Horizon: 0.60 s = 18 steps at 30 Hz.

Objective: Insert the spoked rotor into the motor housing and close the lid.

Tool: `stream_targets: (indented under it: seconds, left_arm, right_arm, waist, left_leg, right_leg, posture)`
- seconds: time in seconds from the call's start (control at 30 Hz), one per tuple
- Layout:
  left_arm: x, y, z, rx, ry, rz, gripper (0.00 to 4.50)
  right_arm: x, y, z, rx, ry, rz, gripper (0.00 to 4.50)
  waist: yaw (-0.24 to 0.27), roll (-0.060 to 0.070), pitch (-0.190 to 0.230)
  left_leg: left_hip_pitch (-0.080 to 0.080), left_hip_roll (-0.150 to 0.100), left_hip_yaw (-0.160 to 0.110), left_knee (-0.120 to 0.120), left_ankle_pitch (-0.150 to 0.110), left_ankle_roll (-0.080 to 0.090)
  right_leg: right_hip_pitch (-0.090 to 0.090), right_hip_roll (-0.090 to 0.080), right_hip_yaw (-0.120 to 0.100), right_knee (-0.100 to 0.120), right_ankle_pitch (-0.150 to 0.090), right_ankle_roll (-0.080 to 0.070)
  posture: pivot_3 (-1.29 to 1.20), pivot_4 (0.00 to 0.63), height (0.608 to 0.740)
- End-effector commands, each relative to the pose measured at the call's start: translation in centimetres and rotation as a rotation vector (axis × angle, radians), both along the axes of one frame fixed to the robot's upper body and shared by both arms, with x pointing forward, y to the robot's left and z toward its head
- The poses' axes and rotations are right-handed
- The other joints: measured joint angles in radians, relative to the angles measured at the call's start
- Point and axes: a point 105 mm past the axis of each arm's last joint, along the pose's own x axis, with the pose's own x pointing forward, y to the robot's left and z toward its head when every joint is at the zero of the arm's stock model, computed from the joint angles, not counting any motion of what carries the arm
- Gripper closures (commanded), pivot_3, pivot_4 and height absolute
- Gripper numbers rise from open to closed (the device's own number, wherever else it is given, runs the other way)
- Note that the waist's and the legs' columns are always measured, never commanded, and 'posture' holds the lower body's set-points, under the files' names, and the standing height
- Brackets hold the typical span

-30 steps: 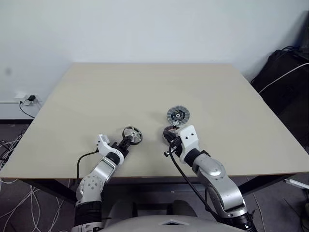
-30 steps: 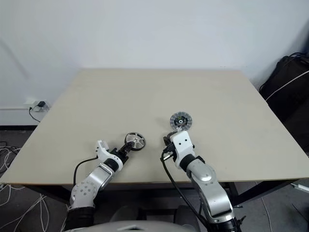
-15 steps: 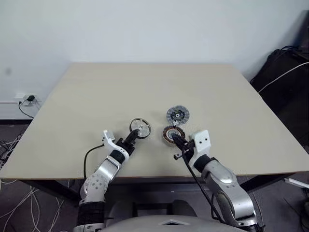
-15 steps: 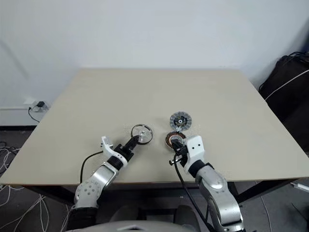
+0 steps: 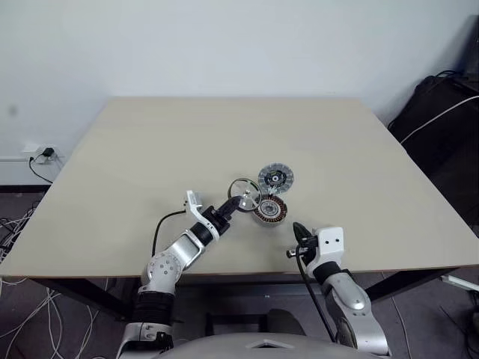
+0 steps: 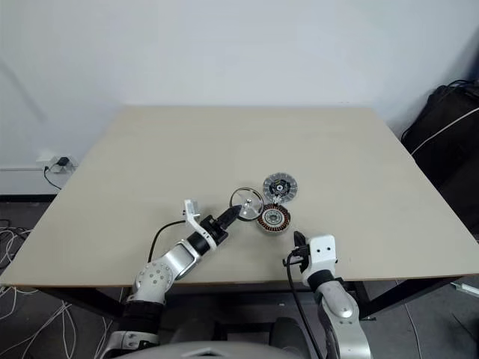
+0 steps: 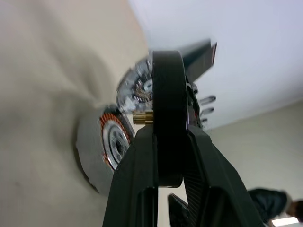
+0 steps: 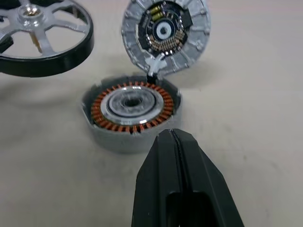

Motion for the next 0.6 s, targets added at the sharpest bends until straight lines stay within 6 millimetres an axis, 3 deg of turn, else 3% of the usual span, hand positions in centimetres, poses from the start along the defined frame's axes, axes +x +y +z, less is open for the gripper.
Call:
stream_targets:
  seconds: [0.03,0.43,0.6]
  left_arm:
    - [0.3,-4.3,2.7,-0.119,-0.068,-0.084,4.09]
    - [0.6,-8.5,1.6,-0.148,0.014,-0.187,4.09]
    - [0.4,-9.2,1.0,-0.142,0.044,-0.209,4.09]
  right_arm:
    - [0.1,-0.7,0.8,-0.01,-0.051,-0.02,4.5]
    - [-0.6,-1.2,1.6,-0.005,-0.067,-0.059,4.5]
    - [-0.9,-1.3,1.8,-0.011,-0.07,-0.07,4.5]
  waist:
    - [0.0,0.0,0.0]
    - [0.001,0.0,0.0]
    - [0.001,0.0,0.0]
  left_leg:
    - [0.0,0.0,0.0,0.0,0.0,0.0]
    - [0.0,0.0,0.0,0.0,0.0,0.0]
    - [0.0,-0.001,-0.001,0.001,0.0,0.001]
  right_leg:
    - [0.0,0.0,0.0,0.0,0.0,0.0]
    - [0.0,0.0,0.0,0.0,-0.001,0.001]
    - [0.001,0.0,0.0,0.0,-0.001,0.002]
  posture:
    - [0.0,0.0,0.74]
    - [0.0,0.0,0.74]
    - [0.0,0.0,0.74]
